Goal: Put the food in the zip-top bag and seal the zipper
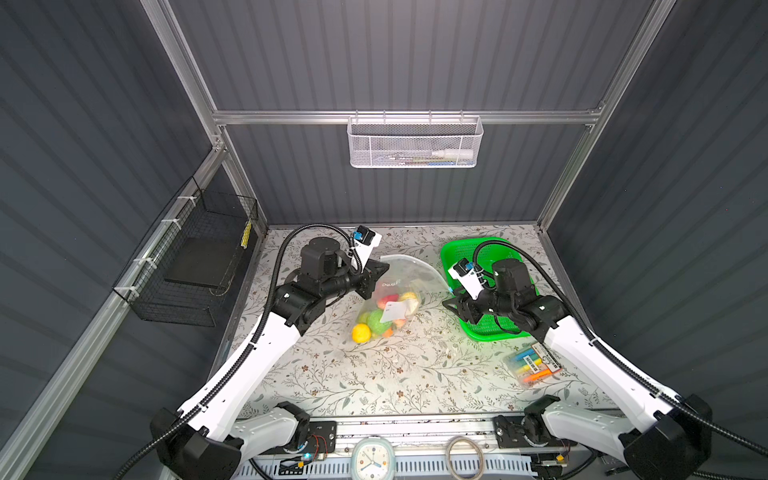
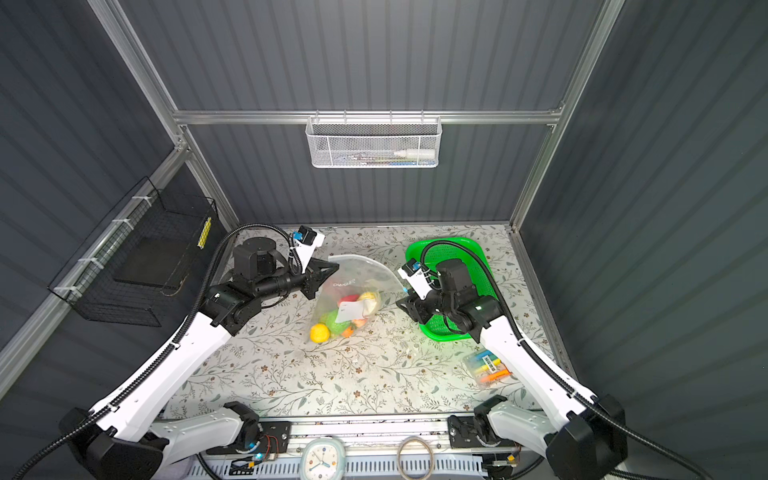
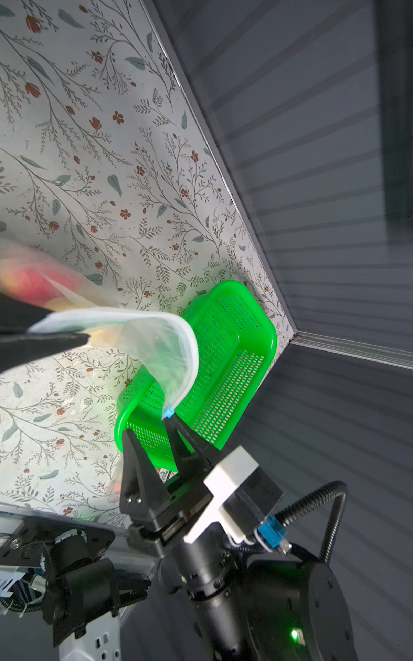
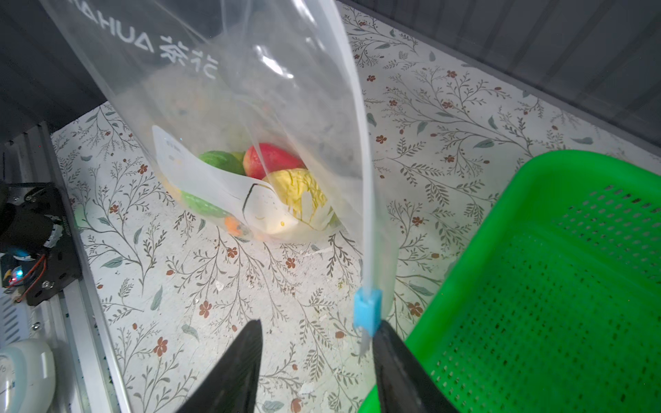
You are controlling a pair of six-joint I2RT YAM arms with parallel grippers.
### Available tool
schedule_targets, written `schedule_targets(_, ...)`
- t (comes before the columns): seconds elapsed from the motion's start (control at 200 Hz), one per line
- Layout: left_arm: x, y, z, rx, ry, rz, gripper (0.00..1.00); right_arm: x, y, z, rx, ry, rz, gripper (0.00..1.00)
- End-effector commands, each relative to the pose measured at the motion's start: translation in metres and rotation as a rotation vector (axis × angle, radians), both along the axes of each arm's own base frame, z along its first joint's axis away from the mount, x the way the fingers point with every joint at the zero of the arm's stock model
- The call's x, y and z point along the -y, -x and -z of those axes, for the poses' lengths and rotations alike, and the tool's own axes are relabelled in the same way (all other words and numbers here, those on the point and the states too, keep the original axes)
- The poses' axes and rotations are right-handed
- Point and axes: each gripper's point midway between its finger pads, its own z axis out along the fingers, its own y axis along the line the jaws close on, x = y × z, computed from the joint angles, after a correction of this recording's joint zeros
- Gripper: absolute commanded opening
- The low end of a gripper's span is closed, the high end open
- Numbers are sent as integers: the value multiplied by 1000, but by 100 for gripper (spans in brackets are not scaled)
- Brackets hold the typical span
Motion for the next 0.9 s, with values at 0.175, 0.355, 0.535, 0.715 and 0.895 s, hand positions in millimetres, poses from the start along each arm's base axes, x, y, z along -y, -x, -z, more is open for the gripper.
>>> schedule_targets(0.175,0,10,-13,32,22,35,0,8,-36,12,73,53,109,13)
schedule_targets(0.355,-3,11,-13,37,15,22,0,8,-42,12,85,82,112,0)
schedule_targets(0.535,-10,10,-18,58,14,-13,0,17,-41,6,120,95,148,0)
schedule_targets(0.715,-10,16,-23,58,23,5,0,23,-29,-5,152,91,142,0)
schedule_targets(0.895,0,26,-16,14,23,91,0,23,-24,-18,201,83,116,41)
